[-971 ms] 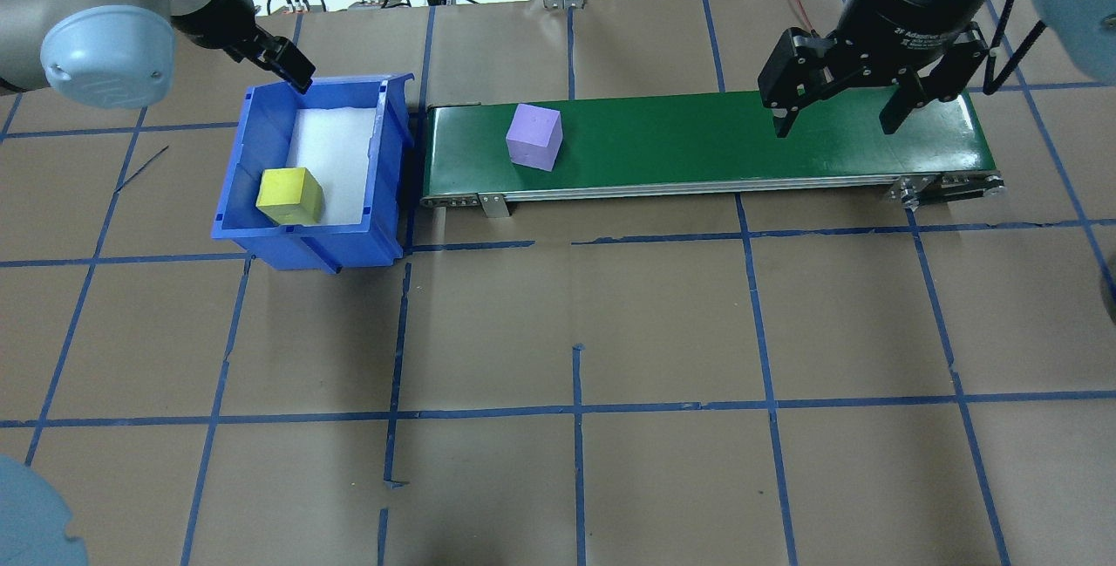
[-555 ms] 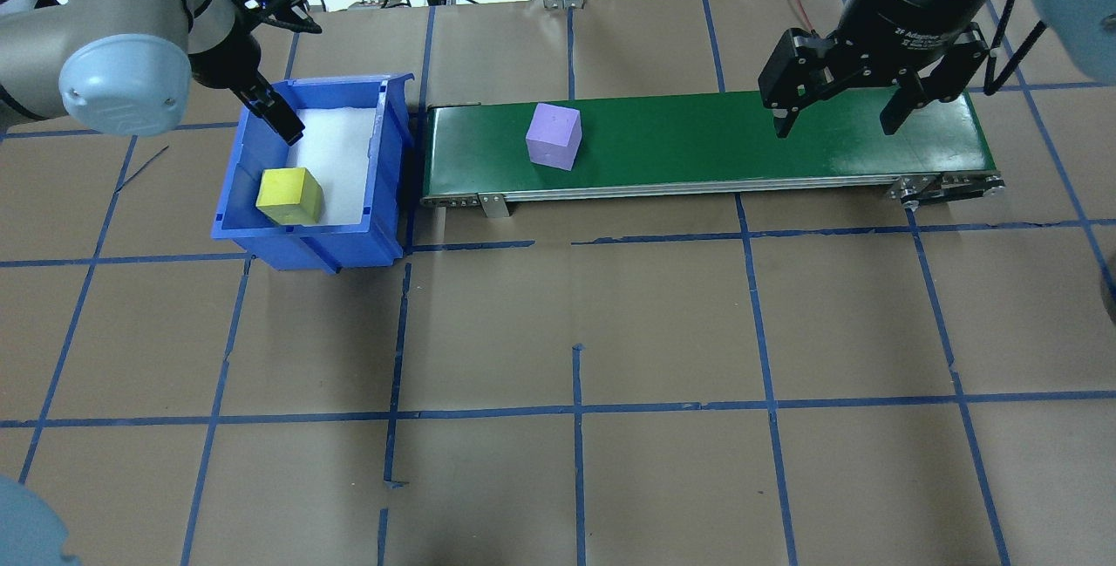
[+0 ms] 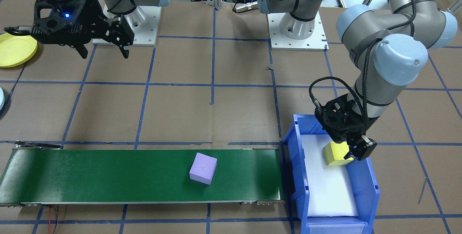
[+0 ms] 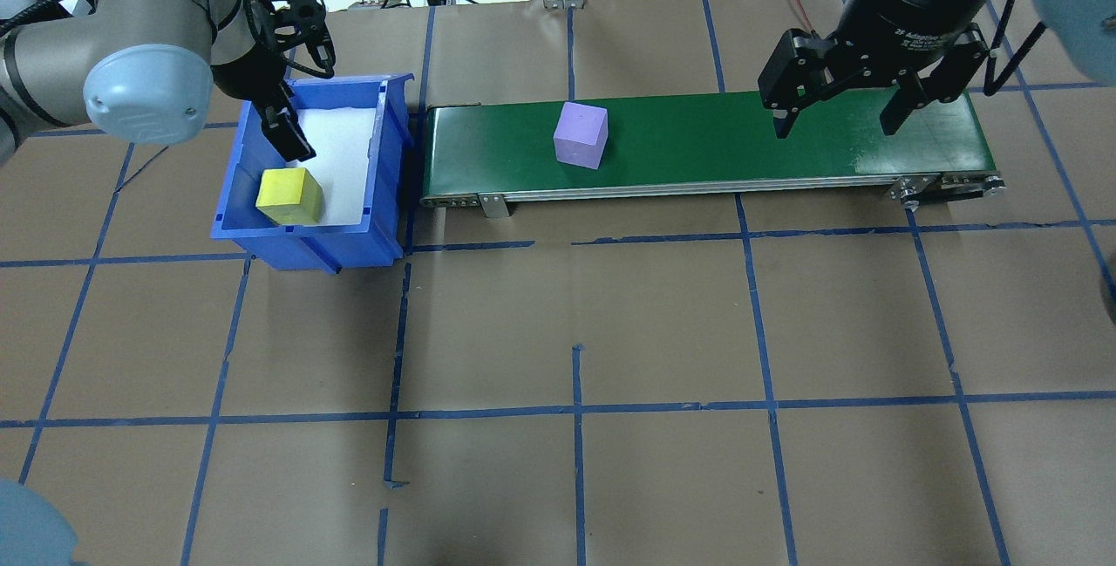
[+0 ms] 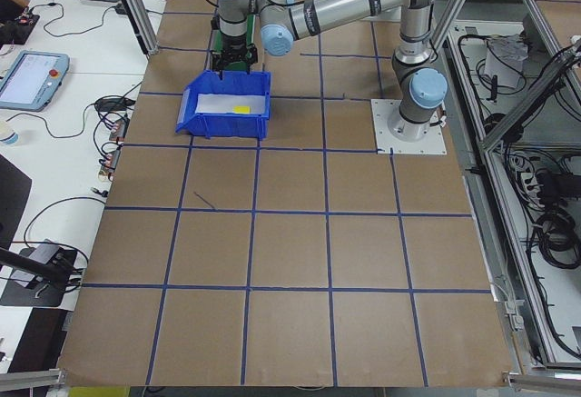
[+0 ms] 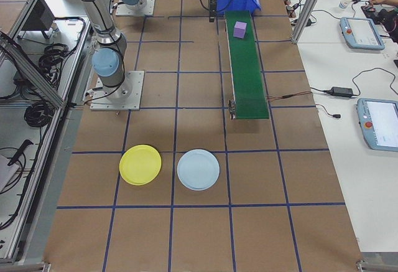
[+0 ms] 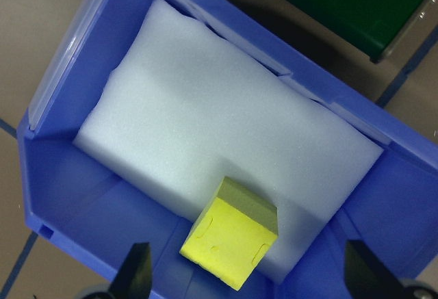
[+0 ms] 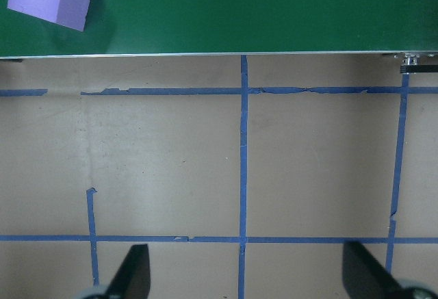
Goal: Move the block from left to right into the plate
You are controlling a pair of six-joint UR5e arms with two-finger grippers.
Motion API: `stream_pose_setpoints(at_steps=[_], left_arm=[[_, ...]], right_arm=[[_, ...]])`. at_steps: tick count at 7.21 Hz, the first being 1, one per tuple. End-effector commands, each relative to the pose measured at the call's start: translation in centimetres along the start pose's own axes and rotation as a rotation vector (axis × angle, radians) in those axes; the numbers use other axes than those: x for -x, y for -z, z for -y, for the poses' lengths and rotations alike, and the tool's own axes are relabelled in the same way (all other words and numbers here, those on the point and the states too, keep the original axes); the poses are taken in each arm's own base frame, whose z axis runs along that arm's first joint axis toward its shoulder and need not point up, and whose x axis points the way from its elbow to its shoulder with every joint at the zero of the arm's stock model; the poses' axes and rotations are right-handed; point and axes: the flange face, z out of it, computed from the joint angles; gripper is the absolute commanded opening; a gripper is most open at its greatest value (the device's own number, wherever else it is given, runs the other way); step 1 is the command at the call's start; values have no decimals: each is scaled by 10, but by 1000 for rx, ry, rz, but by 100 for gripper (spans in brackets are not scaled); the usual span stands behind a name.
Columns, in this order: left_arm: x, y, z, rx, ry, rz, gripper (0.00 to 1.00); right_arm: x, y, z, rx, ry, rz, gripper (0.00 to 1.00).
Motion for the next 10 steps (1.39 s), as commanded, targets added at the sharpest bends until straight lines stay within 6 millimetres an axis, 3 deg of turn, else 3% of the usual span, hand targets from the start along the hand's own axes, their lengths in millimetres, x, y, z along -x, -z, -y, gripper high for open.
stream_pose_setpoints(at_steps=[1, 3, 7, 10], left_arm=[[12, -13, -11, -24, -100, -22, 99], [25, -33, -37, -40, -74, -60, 98], [24, -66, -39, -16, -66, -117, 100], [23, -74, -39, -15, -72, -130, 100]], right_arm=[[0, -1, 0, 1, 0, 0, 100], [0, 0, 0, 0, -2, 0, 100], [0, -1, 0, 1, -2, -2, 100], [-3, 2, 3, -5, -3, 3, 100]])
